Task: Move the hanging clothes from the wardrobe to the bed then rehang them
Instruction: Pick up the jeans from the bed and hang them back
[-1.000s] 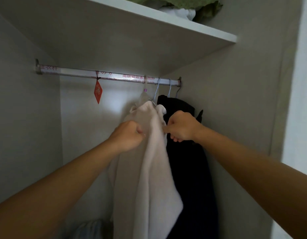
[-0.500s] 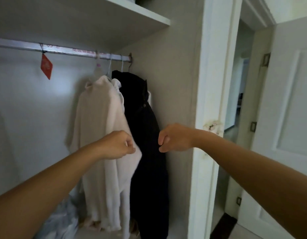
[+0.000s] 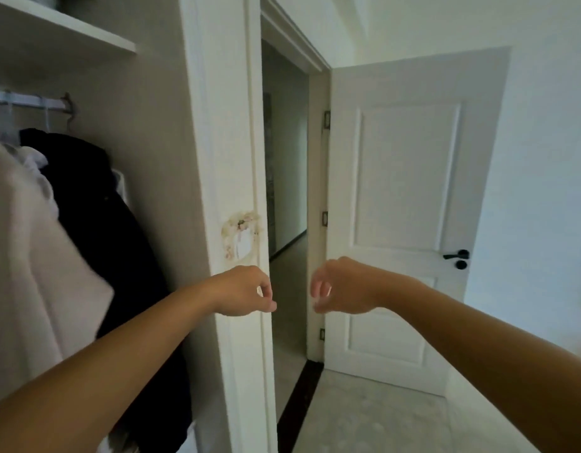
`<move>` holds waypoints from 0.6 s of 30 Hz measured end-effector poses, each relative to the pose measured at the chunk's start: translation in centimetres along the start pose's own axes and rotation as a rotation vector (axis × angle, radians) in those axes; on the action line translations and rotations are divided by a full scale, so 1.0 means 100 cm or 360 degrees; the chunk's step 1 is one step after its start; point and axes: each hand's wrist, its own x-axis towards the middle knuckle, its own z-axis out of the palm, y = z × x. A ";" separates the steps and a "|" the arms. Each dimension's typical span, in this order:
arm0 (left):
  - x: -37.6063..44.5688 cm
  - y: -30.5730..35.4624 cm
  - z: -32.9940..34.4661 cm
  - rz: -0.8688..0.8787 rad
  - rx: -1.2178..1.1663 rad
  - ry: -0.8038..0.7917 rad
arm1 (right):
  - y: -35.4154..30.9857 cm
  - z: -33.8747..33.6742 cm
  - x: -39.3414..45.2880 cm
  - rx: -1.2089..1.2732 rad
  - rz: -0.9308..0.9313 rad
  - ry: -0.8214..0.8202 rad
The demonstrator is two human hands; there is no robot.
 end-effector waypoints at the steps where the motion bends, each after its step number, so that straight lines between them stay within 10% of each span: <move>1: 0.007 0.021 0.008 0.0061 0.0018 -0.0020 | 0.016 0.000 -0.018 -0.0006 0.0053 0.0018; 18: 0.091 0.423 0.176 0.0747 0.0030 -0.0417 | 0.302 0.002 -0.354 -0.0003 0.1090 0.0089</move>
